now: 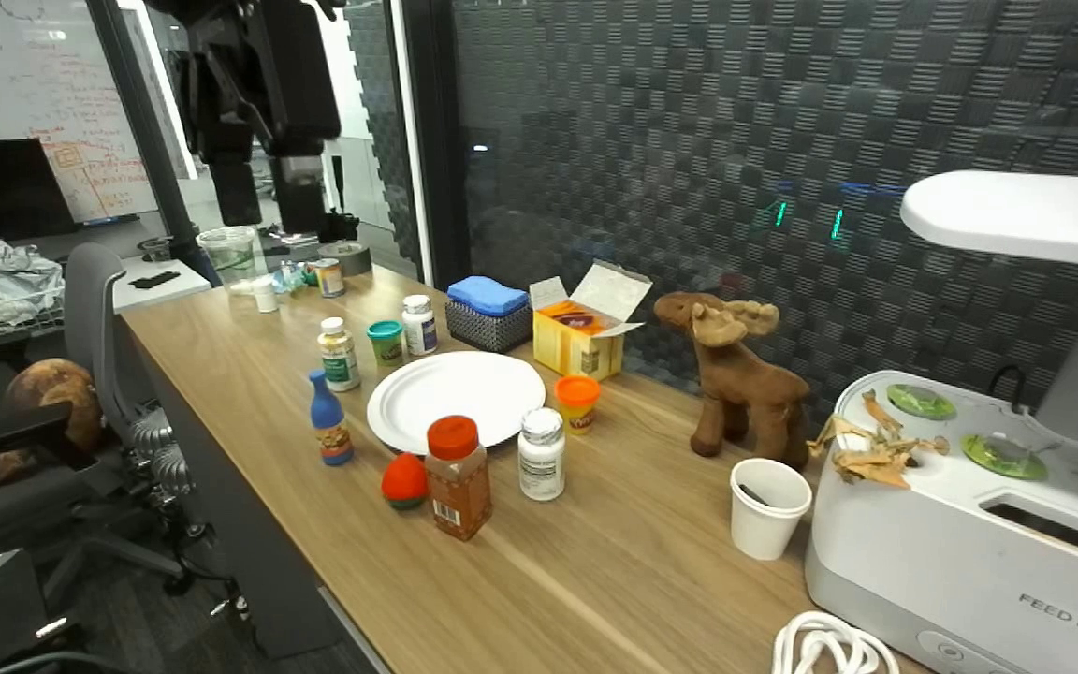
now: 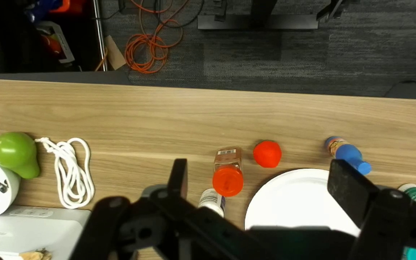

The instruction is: Pick up all the objects surrounding the white plate and arrange them on the plate

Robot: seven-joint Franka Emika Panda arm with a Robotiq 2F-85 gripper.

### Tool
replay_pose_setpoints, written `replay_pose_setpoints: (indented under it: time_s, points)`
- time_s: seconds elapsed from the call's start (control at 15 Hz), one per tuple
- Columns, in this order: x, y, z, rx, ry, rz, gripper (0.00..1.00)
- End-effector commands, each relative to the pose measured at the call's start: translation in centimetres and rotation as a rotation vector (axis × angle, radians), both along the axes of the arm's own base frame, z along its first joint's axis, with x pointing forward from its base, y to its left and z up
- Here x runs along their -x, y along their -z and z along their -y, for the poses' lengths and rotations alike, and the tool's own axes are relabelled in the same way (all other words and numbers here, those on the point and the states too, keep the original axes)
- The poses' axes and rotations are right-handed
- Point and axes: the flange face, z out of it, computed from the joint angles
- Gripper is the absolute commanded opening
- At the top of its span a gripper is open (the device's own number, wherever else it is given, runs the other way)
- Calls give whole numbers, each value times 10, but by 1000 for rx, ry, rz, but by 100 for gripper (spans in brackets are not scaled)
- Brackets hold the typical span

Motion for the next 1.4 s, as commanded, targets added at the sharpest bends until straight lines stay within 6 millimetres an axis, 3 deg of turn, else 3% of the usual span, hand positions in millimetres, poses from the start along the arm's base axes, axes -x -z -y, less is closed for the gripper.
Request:
replay_pose_setpoints:
  time_s: [0.0, 0.27, 0.73, 1.0, 1.33]
  points:
    - [-33, 4, 12, -1, -4, 31, 100]
    - [-85, 24, 18, -17, -17, 48, 100]
    - [-180, 74, 14, -48, -49, 109, 100]
    - [-210, 125, 21, -74, -25, 84, 100]
    - [-227, 186, 27, -82, -13, 16, 100]
